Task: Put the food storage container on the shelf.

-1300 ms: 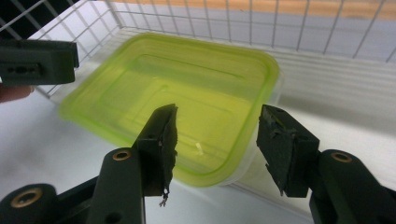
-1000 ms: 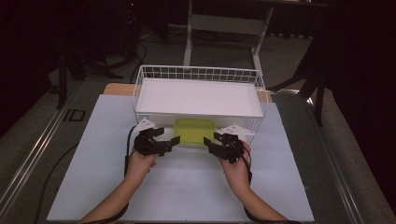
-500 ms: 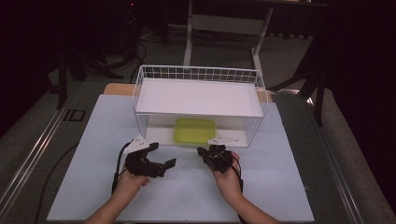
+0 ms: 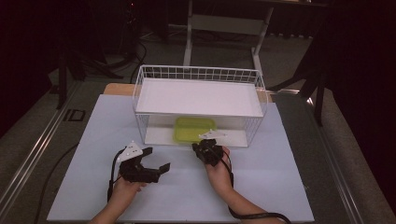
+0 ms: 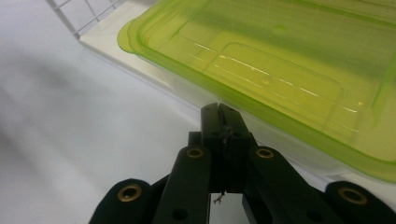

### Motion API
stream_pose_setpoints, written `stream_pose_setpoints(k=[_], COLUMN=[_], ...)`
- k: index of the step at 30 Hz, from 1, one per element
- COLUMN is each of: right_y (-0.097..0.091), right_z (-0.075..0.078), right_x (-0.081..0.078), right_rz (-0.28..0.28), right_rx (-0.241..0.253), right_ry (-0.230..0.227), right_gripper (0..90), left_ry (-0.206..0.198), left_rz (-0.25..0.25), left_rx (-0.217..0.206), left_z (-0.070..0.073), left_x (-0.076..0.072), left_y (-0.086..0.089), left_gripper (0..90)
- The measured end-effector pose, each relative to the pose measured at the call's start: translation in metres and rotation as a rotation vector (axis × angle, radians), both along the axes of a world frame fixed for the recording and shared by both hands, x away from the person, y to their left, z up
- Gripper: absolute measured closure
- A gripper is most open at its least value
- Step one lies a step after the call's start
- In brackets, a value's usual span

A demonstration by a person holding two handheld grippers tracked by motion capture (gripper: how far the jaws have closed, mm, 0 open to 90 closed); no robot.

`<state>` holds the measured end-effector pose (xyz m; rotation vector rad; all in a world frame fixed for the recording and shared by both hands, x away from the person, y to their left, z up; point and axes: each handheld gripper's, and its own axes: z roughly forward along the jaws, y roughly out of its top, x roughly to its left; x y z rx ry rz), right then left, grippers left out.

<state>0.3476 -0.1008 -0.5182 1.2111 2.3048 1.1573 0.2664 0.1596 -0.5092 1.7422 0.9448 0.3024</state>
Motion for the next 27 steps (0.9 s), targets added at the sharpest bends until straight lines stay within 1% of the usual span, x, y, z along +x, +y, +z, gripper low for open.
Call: stream_pose_setpoints(k=[2,6,7,12,18,21,23,24,25,26,27], right_y=[0.001,0.002,0.001,0.003,0.006,0.009,0.009,0.008,0.007,0.006,0.005], right_z=[-0.001,-0.003,-0.004,-0.008,-0.003,-0.002,-0.002,-0.002,-0.002,-0.002,-0.003], right_x=[0.004,0.012,0.014,0.024,0.037,0.043,0.045,0.046,0.049,0.051,0.052], right_rz=[-0.006,-0.022,-0.027,-0.047,-0.065,-0.072,-0.088,-0.092,-0.087,-0.098,-0.101], right_rx=[0.003,-0.014,-0.008,0.000,0.016,0.003,0.005,0.006,0.000,-0.010,-0.009], right_ry=[0.003,-0.001,0.003,0.005,-0.010,-0.017,-0.002,0.000,-0.015,-0.014,-0.007], right_gripper=[90.0,90.0,90.0,90.0,90.0,90.0,90.0,90.0,90.0,90.0,90.0], left_ry=[0.002,0.001,-0.001,-0.016,-0.012,-0.015,-0.017,-0.020,-0.020,-0.021,-0.023], left_rz=[0.001,0.010,0.012,0.005,-0.004,-0.007,-0.006,-0.005,-0.006,-0.005,-0.004], left_rx=[0.001,-0.010,-0.012,0.021,0.017,0.017,0.017,0.014,0.014,0.013,0.011], left_z=[-0.001,-0.002,-0.002,-0.005,-0.007,-0.007,-0.006,-0.006,-0.005,-0.005,-0.004], left_x=[0.000,0.000,0.000,0.001,0.001,0.000,0.000,0.000,-0.001,-0.001,-0.001], left_y=[0.001,0.004,0.004,0.003,0.001,0.001,0.001,0.001,0.002,0.002,0.002], left_gripper=[2.3,2.3,2.3,2.3,2.3,2.3,2.3,2.3,2.3,2.3,2.3])
